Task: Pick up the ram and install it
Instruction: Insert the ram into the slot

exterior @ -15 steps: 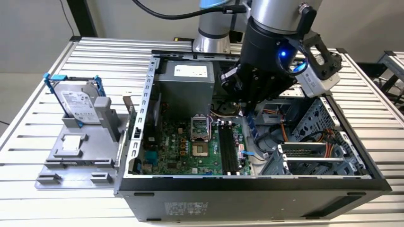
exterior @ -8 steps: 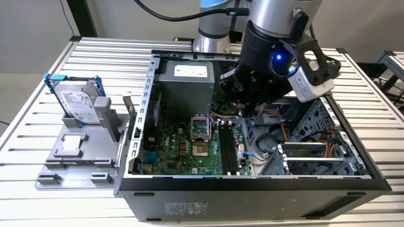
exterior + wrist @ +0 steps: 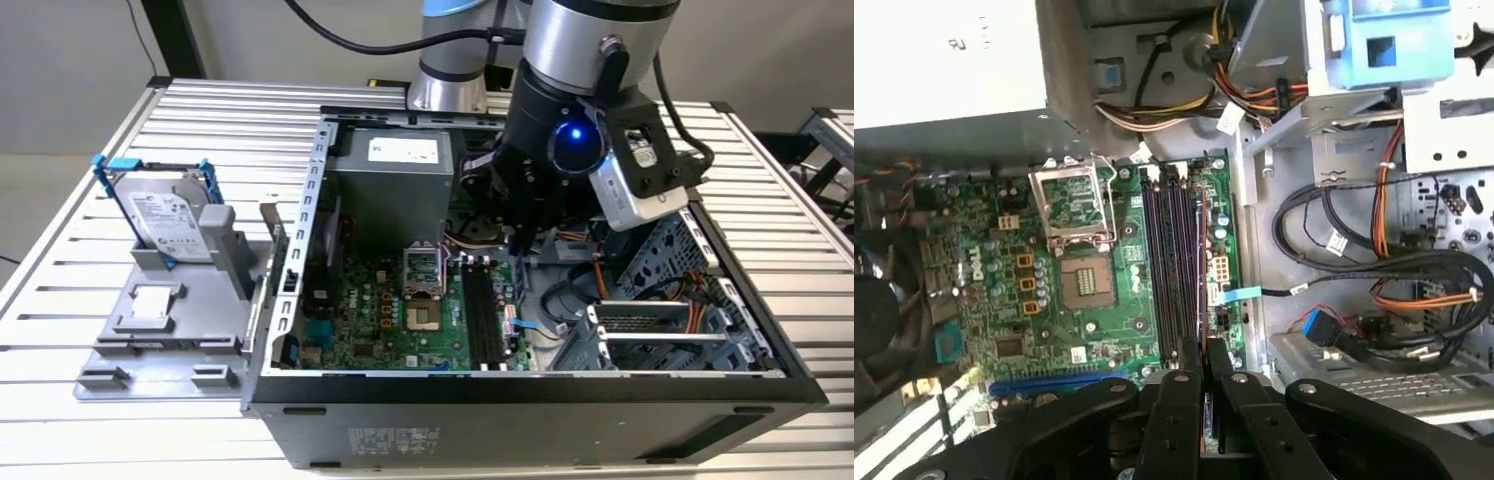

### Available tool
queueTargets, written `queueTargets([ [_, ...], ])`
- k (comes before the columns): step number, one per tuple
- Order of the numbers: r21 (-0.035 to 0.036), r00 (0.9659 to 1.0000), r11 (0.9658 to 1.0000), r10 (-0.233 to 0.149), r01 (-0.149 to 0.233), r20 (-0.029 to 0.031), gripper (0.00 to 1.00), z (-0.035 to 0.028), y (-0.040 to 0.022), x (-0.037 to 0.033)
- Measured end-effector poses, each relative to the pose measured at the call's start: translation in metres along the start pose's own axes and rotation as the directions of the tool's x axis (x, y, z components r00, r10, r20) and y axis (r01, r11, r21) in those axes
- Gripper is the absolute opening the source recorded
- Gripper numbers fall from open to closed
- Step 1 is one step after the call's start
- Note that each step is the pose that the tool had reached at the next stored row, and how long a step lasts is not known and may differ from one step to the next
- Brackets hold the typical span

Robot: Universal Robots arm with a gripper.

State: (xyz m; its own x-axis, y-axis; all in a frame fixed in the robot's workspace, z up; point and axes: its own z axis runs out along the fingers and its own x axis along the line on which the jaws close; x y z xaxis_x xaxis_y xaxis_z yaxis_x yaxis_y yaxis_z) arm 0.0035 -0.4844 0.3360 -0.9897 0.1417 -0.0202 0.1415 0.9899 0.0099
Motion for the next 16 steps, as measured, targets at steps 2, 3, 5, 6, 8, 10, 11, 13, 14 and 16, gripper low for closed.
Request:
queueTargets([
  [2, 0.0003, 1.0, 1.0, 0.001, -0.001, 0.0, 0.0, 0.0001, 0.0, 0.0],
  [3, 0.0003, 1.0, 1.0, 0.001, -0.001, 0.0, 0.0, 0.0002, 0.0, 0.0],
  [5, 0.0, 1.0, 1.0, 0.001, -0.001, 0.0, 0.0, 0.0003, 0.0, 0.0],
  [6, 0.0, 1.0, 1.0, 0.001, -0.001, 0.0, 0.0, 0.0004, 0.0, 0.0],
  [8, -0.0005, 1.0, 1.0, 0.001, -0.001, 0.0001, 0.0, 0.0017, 0.0, 0.0],
  [10, -0.0001, 1.0, 1.0, 0.001, -0.001, 0.0001, 0.0, 0.0039, 0.0001, 0.0],
  [11, -0.0001, 1.0, 1.0, 0.001, -0.001, 0.0001, 0.0, 0.0053, 0.0002, -0.0003],
  [13, 0.0003, 1.0, 1.0, 0.001, -0.001, 0.0, 0.0, 0.0082, 0.0011, -0.0013],
  [14, 0.0005, 1.0, 1.0, 0.001, -0.001, 0.0, 0.0, 0.0101, 0.0019, -0.0023],
  [16, 0.0007, 1.0, 1.0, 0.001, -0.001, -0.0006, 0.0, 0.0137, 0.0029, -0.0051],
])
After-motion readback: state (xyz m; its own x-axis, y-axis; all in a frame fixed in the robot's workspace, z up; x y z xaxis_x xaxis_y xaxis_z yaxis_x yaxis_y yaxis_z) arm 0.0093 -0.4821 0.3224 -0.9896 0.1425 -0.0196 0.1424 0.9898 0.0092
